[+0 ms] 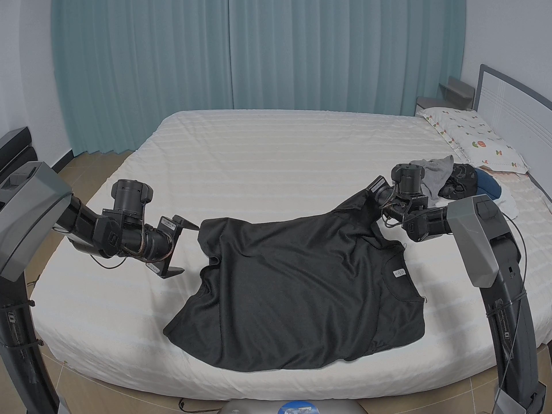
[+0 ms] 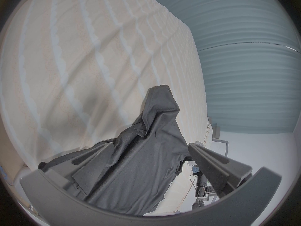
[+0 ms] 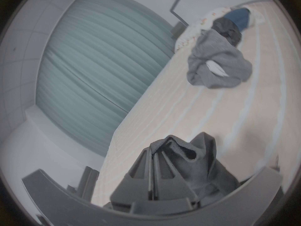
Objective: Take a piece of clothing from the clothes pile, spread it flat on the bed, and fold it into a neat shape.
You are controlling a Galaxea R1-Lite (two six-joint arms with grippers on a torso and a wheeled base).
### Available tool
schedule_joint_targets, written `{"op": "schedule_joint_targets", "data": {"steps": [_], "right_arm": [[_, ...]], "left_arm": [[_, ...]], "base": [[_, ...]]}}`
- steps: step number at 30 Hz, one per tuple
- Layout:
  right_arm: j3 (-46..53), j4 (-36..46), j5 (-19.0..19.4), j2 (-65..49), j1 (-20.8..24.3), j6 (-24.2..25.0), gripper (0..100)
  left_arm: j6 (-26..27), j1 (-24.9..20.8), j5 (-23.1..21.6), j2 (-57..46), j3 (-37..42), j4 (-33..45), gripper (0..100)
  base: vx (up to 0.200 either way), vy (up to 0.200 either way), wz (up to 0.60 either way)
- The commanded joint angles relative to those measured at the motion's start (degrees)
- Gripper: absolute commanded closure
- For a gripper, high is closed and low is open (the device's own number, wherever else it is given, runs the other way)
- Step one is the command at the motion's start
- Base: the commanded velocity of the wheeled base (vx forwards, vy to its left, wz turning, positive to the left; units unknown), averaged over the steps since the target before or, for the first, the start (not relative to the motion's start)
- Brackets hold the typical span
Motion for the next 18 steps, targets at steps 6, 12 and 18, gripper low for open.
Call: {"op": "schedule_joint_targets", "data": {"steps": [6, 12, 18], "right_arm": [[0.01, -6.97, -0.11, 5.01, -0.08, -8.19, 100], [0.01, -6.36, -0.28, 6.15, -0.25, -8.98, 0], [6.41, -3.28, -0.02, -1.14, -1.57, -8.81, 0]], "left_arm": [[0.05, -0.47, -0.02, 0.34, 0.07, -0.03, 0], [0.05, -0.47, 0.07, 0.34, 0.34, -0.74, 0], [0.31, -0.56, -0.02, -0.28, 1.30, -0.82, 0]], "base": [[0.000, 0.000, 0.00], [0.000, 0.000, 0.00], [0.000, 0.000, 0.00]]}}
